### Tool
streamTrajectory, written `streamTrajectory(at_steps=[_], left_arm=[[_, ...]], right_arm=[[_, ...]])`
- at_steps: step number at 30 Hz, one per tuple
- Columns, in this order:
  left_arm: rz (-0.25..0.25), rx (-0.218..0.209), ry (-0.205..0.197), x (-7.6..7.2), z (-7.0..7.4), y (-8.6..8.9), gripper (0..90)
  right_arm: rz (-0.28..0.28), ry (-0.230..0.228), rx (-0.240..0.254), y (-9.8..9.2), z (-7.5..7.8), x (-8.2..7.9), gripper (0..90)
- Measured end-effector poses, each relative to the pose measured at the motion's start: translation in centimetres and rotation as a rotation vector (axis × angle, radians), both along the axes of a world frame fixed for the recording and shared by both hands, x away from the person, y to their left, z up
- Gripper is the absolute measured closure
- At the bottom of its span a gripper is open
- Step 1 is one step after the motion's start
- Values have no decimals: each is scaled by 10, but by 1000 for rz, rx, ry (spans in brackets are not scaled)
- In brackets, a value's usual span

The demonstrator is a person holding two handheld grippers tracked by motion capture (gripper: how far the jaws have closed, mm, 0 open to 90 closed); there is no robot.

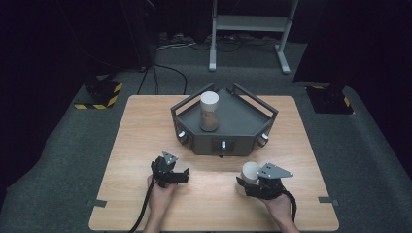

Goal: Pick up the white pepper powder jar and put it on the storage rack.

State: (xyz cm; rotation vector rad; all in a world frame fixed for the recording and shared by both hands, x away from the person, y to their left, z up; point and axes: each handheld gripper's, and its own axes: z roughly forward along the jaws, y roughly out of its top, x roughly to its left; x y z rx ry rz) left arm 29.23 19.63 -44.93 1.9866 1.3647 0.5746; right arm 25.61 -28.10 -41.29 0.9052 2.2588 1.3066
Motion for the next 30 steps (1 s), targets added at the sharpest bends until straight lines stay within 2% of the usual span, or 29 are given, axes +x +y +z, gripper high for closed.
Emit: streamTrajectory(at_steps=[17, 30], left_arm=[[0, 0, 0, 0, 0, 0, 53], [0, 0, 0, 0, 0, 0, 53]], right_arm=[[-7, 2, 0, -1, 21, 8, 347], [-44, 6, 19, -4, 40, 17, 345]])
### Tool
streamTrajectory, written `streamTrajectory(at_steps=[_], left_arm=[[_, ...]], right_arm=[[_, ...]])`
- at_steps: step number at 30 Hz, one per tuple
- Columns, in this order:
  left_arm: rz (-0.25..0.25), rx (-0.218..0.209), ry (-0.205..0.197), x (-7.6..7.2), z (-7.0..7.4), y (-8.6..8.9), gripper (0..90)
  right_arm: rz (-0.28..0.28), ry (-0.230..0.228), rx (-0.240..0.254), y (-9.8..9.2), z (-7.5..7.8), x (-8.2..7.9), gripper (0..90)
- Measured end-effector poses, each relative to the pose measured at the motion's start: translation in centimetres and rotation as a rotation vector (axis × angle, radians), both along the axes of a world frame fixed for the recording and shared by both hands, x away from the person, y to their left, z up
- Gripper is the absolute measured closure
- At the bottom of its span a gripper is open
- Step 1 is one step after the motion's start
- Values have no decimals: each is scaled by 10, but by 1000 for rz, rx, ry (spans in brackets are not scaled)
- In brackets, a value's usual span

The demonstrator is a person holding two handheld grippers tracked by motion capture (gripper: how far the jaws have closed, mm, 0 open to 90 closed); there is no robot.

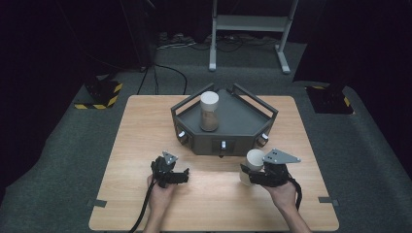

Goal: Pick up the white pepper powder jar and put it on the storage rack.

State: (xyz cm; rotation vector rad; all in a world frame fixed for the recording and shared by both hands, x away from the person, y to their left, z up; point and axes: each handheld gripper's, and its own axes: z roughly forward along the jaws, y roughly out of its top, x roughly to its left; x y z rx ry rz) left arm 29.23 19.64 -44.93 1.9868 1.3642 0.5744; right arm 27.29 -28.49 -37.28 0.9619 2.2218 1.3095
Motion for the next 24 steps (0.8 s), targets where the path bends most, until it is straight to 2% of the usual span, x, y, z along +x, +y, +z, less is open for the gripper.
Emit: streamTrajectory(at_steps=[15, 24], left_arm=[[0, 0, 0, 0, 0, 0, 53], [0, 0, 0, 0, 0, 0, 53]], right_arm=[[4, -4, 0, -3, 23, 14, 346], [19, 1, 16, -2, 40, 24, 345]])
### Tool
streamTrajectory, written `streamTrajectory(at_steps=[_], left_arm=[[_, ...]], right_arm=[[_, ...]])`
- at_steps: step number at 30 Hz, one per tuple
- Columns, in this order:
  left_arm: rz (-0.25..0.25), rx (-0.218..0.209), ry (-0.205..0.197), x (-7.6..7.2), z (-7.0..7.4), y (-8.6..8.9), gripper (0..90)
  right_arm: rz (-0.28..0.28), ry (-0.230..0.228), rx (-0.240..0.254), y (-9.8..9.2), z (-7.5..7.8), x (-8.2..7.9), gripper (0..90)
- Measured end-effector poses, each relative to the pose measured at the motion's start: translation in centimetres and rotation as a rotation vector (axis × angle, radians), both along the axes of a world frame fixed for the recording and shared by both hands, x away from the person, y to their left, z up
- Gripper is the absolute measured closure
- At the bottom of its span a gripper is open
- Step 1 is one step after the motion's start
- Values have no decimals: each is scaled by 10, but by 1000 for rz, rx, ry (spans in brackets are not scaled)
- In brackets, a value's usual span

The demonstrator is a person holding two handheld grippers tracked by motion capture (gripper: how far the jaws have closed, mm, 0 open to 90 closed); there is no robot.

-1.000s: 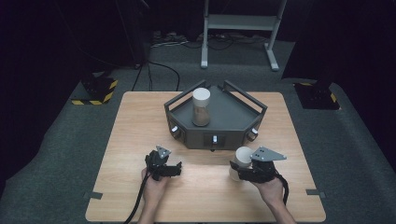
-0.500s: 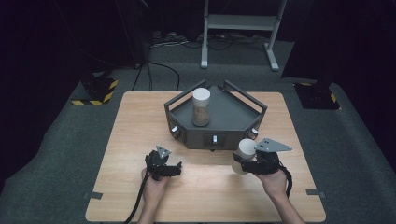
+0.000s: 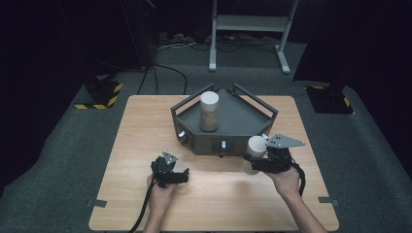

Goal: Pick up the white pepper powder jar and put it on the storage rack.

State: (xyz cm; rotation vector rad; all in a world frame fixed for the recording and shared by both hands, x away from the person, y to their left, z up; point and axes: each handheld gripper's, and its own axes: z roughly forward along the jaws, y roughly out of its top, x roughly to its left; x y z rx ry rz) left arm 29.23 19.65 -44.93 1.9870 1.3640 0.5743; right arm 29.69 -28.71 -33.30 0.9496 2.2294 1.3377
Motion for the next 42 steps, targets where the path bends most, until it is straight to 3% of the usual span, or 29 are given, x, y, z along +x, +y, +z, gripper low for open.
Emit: streamTrajectory(at_steps=[23, 42], left_arm=[[-1, 0, 0, 0, 0, 0, 52], [-1, -1, 1, 0, 0, 0, 52]], right_arm=[[-3, 8, 40, 1, 44, 31, 343], [-20, 3, 10, 19, 74, 60, 342]])
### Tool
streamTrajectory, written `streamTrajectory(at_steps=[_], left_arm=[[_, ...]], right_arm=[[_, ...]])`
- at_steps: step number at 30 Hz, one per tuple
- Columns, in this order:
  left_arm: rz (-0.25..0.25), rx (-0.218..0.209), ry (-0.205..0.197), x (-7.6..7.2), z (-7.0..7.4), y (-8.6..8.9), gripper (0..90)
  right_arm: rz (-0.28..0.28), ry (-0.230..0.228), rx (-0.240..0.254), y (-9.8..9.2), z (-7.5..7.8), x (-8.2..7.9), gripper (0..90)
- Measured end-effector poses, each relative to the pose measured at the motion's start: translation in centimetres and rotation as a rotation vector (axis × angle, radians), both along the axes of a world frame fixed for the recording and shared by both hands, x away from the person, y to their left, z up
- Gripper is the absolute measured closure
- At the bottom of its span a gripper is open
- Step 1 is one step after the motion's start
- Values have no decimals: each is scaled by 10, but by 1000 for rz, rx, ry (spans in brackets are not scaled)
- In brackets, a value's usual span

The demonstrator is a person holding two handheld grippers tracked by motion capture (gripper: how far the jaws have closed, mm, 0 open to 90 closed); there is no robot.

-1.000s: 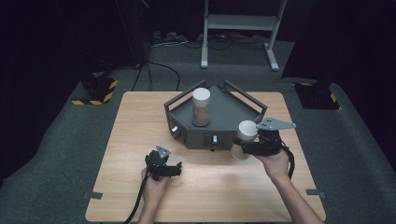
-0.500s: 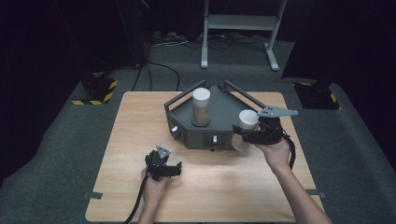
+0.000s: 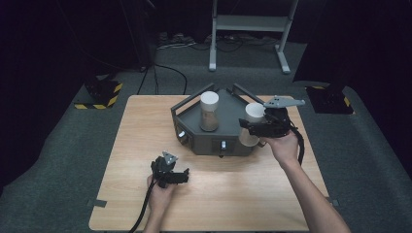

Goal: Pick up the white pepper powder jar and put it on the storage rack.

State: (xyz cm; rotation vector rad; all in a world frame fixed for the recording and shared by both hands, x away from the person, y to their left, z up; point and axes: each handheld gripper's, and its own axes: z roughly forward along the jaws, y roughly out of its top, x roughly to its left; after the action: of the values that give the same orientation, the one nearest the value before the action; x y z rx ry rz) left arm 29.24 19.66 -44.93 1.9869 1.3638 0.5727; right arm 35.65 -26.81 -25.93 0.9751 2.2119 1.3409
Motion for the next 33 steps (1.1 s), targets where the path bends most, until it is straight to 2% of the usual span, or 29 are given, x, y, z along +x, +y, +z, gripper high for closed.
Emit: streamTrajectory(at_steps=[12, 18, 33], left_arm=[[-1, 0, 1, 0, 0, 0, 51], [-1, -1, 1, 0, 0, 0, 50], [0, -1, 0, 0, 0, 0, 50]], right_arm=[[-32, 23, 9, 14, 7, 21, 341], [-63, 35, 18, 21, 6, 31, 342], [-113, 39, 1, 38, 2, 49, 342]])
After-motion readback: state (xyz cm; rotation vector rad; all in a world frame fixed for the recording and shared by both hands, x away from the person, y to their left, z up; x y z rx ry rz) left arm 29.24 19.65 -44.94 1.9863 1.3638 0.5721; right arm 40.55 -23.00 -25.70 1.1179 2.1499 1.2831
